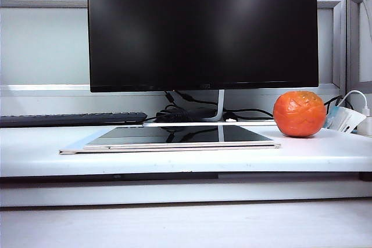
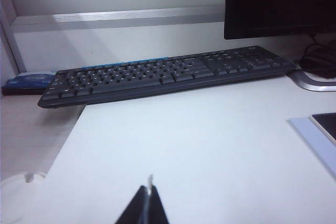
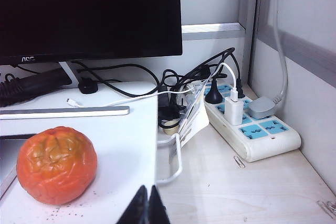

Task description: Place the orange on the center of the mirror.

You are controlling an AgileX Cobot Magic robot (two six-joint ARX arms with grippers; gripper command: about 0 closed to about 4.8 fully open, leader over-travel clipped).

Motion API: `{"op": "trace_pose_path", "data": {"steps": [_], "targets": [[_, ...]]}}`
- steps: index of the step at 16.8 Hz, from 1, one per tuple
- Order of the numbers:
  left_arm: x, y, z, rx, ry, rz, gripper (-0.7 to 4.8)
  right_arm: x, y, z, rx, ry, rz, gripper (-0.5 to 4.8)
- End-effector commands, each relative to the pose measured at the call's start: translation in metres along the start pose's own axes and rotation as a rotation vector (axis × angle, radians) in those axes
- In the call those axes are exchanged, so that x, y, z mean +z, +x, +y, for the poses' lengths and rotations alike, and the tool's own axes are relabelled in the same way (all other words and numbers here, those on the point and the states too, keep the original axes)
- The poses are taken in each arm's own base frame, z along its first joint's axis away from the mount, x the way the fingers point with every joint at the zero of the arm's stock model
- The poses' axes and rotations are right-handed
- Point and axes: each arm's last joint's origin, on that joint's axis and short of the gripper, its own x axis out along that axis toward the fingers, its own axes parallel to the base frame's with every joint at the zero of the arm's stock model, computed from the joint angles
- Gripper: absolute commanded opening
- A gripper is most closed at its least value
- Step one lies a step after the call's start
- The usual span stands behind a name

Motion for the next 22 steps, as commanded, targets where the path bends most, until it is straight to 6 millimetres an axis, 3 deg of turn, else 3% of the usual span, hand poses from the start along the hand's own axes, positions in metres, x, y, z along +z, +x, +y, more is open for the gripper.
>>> {"op": "trace_pose_path", "data": {"steps": [1, 6, 9, 11, 13, 16, 17, 18, 19, 22], "targets": [[0.001, 0.000, 0.000, -0.002, 0.003, -0.010, -0.05, 0.002, 0.000, 0.000, 0.001, 0.004, -0.019, -0.05], [0.001, 0.000, -0.001, -0.012, 0.003, -0.010, -0.05, 0.002, 0.000, 0.000, 0.001, 0.004, -0.019, -0.05], [0.002, -0.003, -0.020, -0.113, 0.001, -0.014, -0.05, 0.002, 0.000, 0.000, 0.013, 0.130, -0.017, -0.04], [0.003, -0.013, -0.045, -0.369, -0.002, -0.025, -0.05, 0.004, 0.000, 0.004, 0.118, 0.268, -0.014, 0.28], [0.004, -0.025, -0.062, -0.611, -0.003, -0.035, -0.05, 0.007, -0.001, 0.006, 0.196, 0.278, -0.030, 0.28], [0.004, -0.036, -0.072, -0.883, -0.004, -0.047, -0.05, 0.026, -0.004, 0.008, 0.251, 0.269, -0.107, 0.48], [0.004, -0.037, -0.073, -0.934, -0.003, -0.050, -0.05, 0.037, -0.005, 0.008, 0.242, 0.251, -0.125, 1.75], [0.004, -0.037, -0.074, -0.954, -0.004, -0.051, -0.05, 0.044, -0.002, 0.008, 0.228, 0.233, -0.128, 4.25], [0.004, -0.037, -0.074, -0.954, -0.004, -0.051, -0.05, 0.049, 0.005, 0.009, 0.242, 0.234, -0.137, 4.79], [0.004, -0.037, -0.074, -0.954, -0.003, -0.051, -0.05, 0.039, 0.041, 0.010, 0.255, 0.176, -0.037, 4.79]]}}
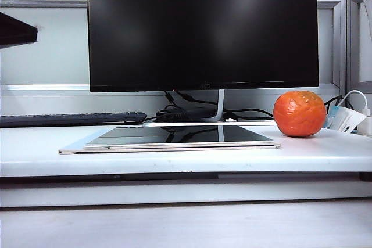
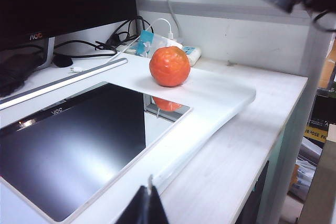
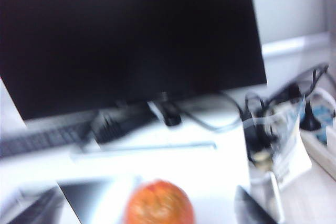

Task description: Place the orange on the center of the mirror.

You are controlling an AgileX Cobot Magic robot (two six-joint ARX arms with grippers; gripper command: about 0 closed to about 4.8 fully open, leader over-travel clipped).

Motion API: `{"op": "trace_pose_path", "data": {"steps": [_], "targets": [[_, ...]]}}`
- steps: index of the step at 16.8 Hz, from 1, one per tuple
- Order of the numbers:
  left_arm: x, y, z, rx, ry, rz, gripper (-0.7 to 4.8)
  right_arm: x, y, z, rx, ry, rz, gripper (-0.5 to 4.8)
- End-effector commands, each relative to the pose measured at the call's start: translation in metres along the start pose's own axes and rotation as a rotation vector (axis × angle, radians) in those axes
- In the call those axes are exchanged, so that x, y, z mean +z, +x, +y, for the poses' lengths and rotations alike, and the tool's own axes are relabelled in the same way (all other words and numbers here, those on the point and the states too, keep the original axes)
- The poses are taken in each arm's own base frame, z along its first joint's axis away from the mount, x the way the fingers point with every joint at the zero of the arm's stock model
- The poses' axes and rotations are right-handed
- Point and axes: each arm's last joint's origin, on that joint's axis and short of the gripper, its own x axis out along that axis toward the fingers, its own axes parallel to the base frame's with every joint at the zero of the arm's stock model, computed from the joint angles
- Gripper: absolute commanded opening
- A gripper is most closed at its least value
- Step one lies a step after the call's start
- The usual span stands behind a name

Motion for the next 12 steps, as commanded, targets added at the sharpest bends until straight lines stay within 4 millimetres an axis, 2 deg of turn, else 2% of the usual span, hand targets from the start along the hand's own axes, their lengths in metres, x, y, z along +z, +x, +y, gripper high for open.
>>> {"op": "trace_pose_path", "data": {"steps": [1, 2, 3, 5, 6, 9, 12], "targets": [[0.001, 0.000, 0.000, -0.008, 0.004, -0.011, -0.05, -0.001, 0.028, -0.005, 0.041, -0.044, 0.048, 4.79], [0.001, 0.000, 0.000, -0.008, 0.004, -0.010, -0.05, -0.003, 0.048, -0.004, 0.070, -0.071, 0.099, 4.79], [0.001, 0.000, 0.000, -0.008, 0.004, -0.010, -0.05, -0.003, 0.061, -0.003, 0.084, -0.100, 0.122, 4.79], [0.001, 0.000, 0.000, -0.008, 0.004, -0.011, -0.05, -0.010, 0.107, -0.003, 0.107, -0.112, 0.217, 4.79], [0.001, 0.000, 0.000, -0.008, 0.004, -0.010, -0.05, -0.016, 0.123, -0.005, 0.106, -0.104, 0.259, 4.79], [0.001, 0.000, 0.000, -0.008, 0.004, -0.010, -0.05, -0.032, 0.147, -0.008, 0.130, -0.098, 0.360, 4.79], [0.001, 0.000, 0.000, -0.008, 0.004, -0.011, -0.05, -0.050, 0.152, -0.002, 0.112, -0.097, 0.435, 4.79]]}}
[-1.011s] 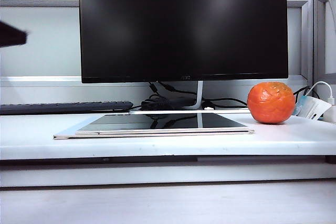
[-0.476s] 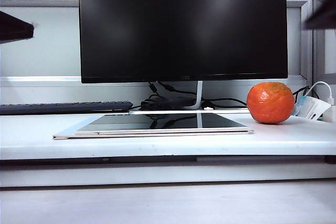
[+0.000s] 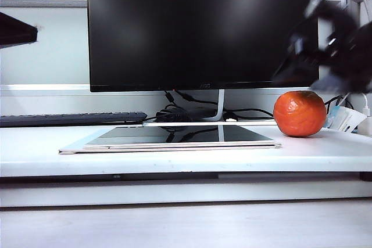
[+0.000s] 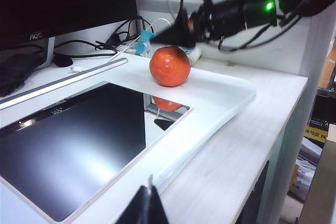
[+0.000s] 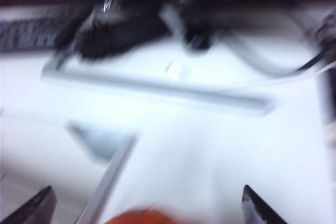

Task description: Place the orange on the center of the mirror.

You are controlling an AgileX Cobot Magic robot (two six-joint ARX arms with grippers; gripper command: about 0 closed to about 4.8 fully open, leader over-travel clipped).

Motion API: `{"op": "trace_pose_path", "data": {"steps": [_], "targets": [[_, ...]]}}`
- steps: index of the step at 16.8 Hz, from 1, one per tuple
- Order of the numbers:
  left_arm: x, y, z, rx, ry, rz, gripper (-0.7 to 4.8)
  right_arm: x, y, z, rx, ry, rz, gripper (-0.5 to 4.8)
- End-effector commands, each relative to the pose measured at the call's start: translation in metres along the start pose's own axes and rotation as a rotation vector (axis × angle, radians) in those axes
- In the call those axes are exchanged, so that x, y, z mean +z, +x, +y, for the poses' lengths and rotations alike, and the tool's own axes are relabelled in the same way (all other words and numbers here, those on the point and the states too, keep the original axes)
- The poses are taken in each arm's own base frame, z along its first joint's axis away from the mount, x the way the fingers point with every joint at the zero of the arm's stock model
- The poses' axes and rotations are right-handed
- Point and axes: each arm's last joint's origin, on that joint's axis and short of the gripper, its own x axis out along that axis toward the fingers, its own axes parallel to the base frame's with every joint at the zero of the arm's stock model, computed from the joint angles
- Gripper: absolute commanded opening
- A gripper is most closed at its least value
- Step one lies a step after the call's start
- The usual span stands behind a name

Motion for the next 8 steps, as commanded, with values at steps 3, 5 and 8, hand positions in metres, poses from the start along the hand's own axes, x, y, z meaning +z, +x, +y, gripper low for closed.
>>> {"op": "trace_pose_path", "data": {"steps": [3, 5, 8], "targets": [[0.001, 0.000, 0.000, -0.008, 0.004, -0.010, -0.05, -0.012, 0.005, 0.005, -0.055, 0.005, 0.092, 4.79], [0.001, 0.000, 0.000, -0.008, 0.004, -0.011, -0.05, -0.015, 0.005, 0.004, -0.068, 0.007, 0.114, 4.79], [0.001, 0.000, 0.000, -0.008, 0.004, -0.010, -0.05, -0.022, 0.009, 0.004, -0.067, 0.013, 0.144, 4.79]]}}
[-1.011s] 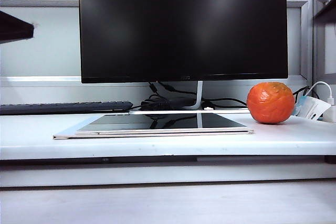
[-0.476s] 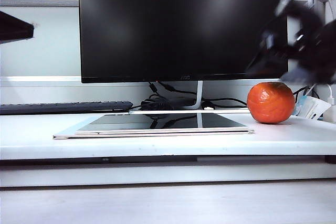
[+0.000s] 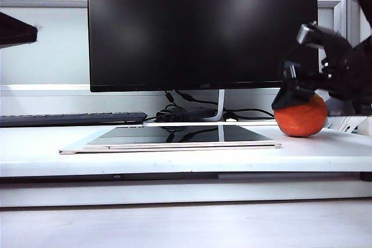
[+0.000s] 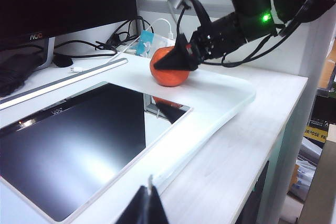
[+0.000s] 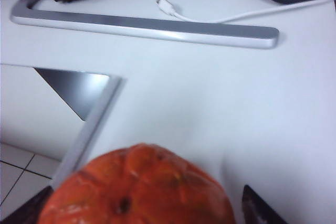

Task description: Place the orange on the center of the mirror.

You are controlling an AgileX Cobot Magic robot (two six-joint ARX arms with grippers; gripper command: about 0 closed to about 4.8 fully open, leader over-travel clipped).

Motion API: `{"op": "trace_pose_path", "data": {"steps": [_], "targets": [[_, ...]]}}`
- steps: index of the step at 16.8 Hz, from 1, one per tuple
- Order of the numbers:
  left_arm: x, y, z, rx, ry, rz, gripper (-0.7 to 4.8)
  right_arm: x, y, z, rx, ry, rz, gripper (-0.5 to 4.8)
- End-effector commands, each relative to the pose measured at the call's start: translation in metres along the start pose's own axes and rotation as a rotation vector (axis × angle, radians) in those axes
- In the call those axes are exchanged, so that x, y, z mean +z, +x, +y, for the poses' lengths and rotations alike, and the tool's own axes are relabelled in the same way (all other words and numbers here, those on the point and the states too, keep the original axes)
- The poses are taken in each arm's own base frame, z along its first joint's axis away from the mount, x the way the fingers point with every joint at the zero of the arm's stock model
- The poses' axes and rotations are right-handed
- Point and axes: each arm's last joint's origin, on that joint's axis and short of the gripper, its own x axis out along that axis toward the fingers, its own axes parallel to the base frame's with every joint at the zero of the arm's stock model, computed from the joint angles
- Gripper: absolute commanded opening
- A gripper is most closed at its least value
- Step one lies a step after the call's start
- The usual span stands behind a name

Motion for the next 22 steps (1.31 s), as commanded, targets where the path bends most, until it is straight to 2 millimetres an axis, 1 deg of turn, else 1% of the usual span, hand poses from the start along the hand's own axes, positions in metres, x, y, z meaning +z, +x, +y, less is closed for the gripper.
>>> {"op": "trace_pose_path", "data": {"steps": [1, 2, 3, 4, 5, 7, 9, 10, 11, 13, 15, 18, 20, 22], "targets": [[0.001, 0.000, 0.000, -0.008, 0.004, -0.010, -0.05, -0.003, 0.004, 0.001, 0.004, 0.000, 0.005, 4.12], [0.001, 0.000, 0.000, -0.008, 0.004, -0.011, -0.05, 0.000, 0.004, 0.001, 0.018, 0.002, -0.023, 3.56], [0.001, 0.000, 0.000, -0.008, 0.004, -0.011, -0.05, 0.005, 0.004, 0.002, 0.031, 0.016, -0.064, 3.48], [0.001, 0.000, 0.000, -0.008, 0.004, -0.010, -0.05, 0.009, 0.004, 0.003, 0.041, 0.040, -0.095, 2.85], [0.001, 0.000, 0.000, -0.008, 0.004, -0.010, -0.05, 0.012, 0.004, 0.004, 0.071, 0.052, -0.110, 2.36], [0.001, 0.000, 0.000, -0.008, 0.004, -0.010, -0.05, 0.022, 0.005, 0.010, 0.170, 0.103, -0.135, 2.31], [0.001, 0.000, 0.000, -0.007, 0.004, -0.011, -0.05, 0.027, 0.009, 0.033, 0.241, 0.085, -0.137, 2.33], [0.001, 0.000, 0.000, -0.007, 0.004, -0.010, -0.05, 0.027, 0.013, 0.047, 0.282, 0.059, -0.130, 2.33], [0.001, 0.000, 0.000, -0.006, 0.004, -0.010, -0.05, 0.024, 0.019, 0.066, 0.331, 0.023, -0.113, 2.33], [0.001, 0.000, 0.000, -0.006, 0.004, -0.010, -0.05, 0.018, 0.030, 0.087, 0.378, 0.006, -0.076, 2.34], [0.001, 0.000, 0.000, -0.006, 0.004, -0.011, -0.05, 0.010, 0.046, 0.108, 0.428, -0.010, -0.032, 2.34], [0.001, 0.000, 0.000, -0.006, 0.004, -0.010, -0.05, 0.006, 0.062, 0.120, 0.453, -0.020, -0.003, 2.34], [0.001, 0.000, 0.000, -0.006, 0.004, -0.010, -0.05, 0.005, 0.068, 0.122, 0.456, -0.020, 0.003, 2.34], [0.001, 0.000, 0.000, -0.006, 0.004, -0.011, -0.05, 0.003, 0.069, 0.120, 0.431, -0.035, 0.009, 2.34]]}}
